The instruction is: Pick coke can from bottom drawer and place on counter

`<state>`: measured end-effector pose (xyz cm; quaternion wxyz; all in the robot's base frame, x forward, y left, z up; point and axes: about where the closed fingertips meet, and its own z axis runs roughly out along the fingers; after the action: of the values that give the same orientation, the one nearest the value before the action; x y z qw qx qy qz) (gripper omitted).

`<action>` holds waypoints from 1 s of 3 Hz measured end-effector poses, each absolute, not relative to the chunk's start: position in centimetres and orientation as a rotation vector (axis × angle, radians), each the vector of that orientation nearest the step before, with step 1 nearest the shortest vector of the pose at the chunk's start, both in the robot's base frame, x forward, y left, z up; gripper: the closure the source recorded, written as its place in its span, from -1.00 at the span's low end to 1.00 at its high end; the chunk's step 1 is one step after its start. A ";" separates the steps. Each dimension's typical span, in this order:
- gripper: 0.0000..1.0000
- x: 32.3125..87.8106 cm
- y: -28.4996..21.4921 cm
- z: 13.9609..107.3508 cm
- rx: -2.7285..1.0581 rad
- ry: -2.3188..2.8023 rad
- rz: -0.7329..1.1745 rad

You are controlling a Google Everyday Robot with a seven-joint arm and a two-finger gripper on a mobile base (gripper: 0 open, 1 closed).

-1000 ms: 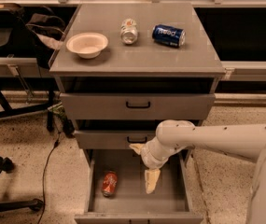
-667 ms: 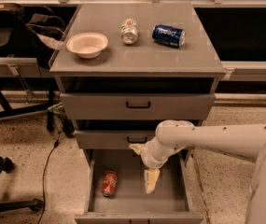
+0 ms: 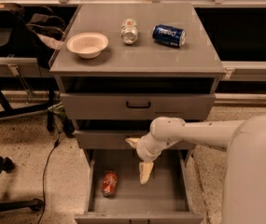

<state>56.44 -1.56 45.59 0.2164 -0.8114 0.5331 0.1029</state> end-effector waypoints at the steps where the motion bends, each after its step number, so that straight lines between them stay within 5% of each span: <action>1: -1.00 58.2 -0.8 43.2 -2.271 1.438 0.386; 3: -1.00 58.7 -0.6 40.2 -2.317 1.426 0.614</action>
Offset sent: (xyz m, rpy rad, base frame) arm 0.0333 0.0077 -0.0539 0.0933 0.2511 0.1248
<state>58.71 -0.60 40.24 0.1753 -0.8178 0.5035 0.2168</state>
